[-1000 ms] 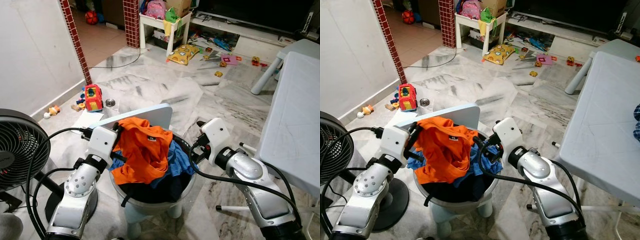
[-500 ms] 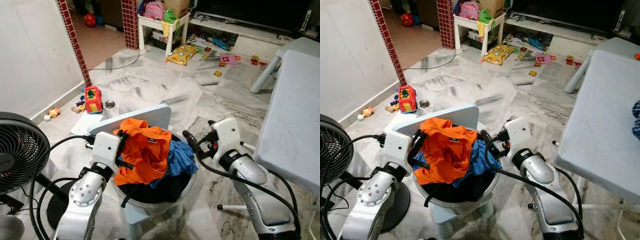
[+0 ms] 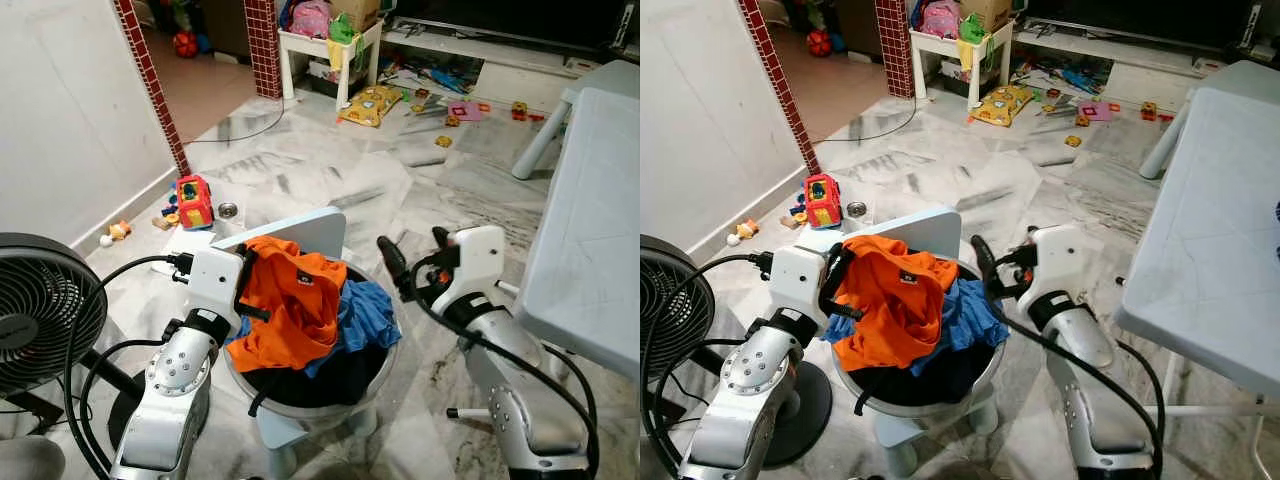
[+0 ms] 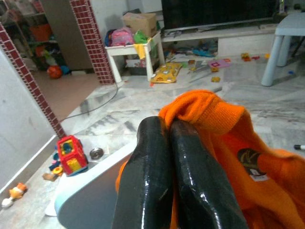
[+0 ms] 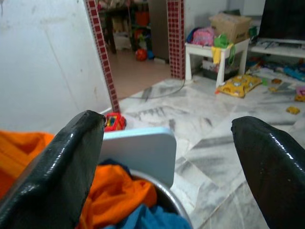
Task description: Hang hanger
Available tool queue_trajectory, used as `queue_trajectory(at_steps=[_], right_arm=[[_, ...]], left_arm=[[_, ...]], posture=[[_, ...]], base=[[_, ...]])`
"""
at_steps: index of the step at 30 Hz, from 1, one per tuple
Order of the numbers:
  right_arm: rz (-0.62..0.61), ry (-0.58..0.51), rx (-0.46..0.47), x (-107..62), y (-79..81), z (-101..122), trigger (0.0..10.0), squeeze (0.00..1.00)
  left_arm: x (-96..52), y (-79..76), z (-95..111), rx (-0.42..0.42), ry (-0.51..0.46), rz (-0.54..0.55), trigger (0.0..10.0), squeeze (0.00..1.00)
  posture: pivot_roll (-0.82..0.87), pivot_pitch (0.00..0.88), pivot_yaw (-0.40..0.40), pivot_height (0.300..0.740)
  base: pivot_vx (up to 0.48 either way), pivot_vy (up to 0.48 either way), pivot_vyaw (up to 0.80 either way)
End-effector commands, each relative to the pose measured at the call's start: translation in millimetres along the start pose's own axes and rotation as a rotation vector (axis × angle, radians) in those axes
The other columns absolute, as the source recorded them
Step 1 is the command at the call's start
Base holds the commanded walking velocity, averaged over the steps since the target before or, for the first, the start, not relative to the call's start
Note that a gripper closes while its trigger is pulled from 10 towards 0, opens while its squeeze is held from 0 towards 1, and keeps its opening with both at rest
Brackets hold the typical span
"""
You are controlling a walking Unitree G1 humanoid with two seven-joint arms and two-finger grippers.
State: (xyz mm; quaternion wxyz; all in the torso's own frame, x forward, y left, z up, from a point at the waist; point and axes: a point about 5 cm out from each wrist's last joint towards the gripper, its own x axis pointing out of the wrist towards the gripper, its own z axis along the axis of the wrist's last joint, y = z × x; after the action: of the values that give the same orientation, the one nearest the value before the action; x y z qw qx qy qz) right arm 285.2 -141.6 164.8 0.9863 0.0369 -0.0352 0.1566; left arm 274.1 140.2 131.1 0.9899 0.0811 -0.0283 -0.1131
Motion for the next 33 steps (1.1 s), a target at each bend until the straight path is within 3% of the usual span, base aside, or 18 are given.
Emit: queue_trajectory(at_steps=[1, 7, 13, 25, 33], right_arm=[[-0.013, 0.001, 0.01, 1.2, -2.8, -2, 10.0, 0.0], [0.01, -0.008, 0.047, 14.8, 9.3, -7, 10.0, 0.0], [-0.001, -0.005, 0.079, 20.3, 11.1, -12, 10.0, 0.0], [-0.037, 0.023, 0.083, 28.1, -0.7, -19, 10.0, 0.0], [-0.032, 0.033, 0.096, 31.1, 3.2, -27, 10.0, 0.0]], left_arm=[[1.5, 1.9, -2, 0.014, 0.004, 0.019, 10.0, 0.0], [14.6, 15.0, -8, 0.022, 0.019, 0.062, 10.0, 0.0], [15.1, 19.9, -12, 0.04, 0.023, 0.084, 10.0, 0.0], [15.8, 10.9, -19, 0.036, 0.031, 0.077, 10.0, 0.0], [21.8, 12.3, -21, 0.034, 0.024, 0.091, 10.0, 0.0]], posture=[[-0.14, 0.029, 0.06, 0.74], [-0.12, 0.0, 0.073, 0.74], [-0.1, 0.0, 0.063, 0.74], [-0.1, 0.0, 0.055, 0.74], [-0.1, 0.0, 0.056, 0.74]], base=[[0.0, 0.0, 0.0], [0.0, 0.0, 0.0], [0.0, 0.0, 0.0], [0.0, 0.0, -0.32], [0.0, 0.0, 0.0]])
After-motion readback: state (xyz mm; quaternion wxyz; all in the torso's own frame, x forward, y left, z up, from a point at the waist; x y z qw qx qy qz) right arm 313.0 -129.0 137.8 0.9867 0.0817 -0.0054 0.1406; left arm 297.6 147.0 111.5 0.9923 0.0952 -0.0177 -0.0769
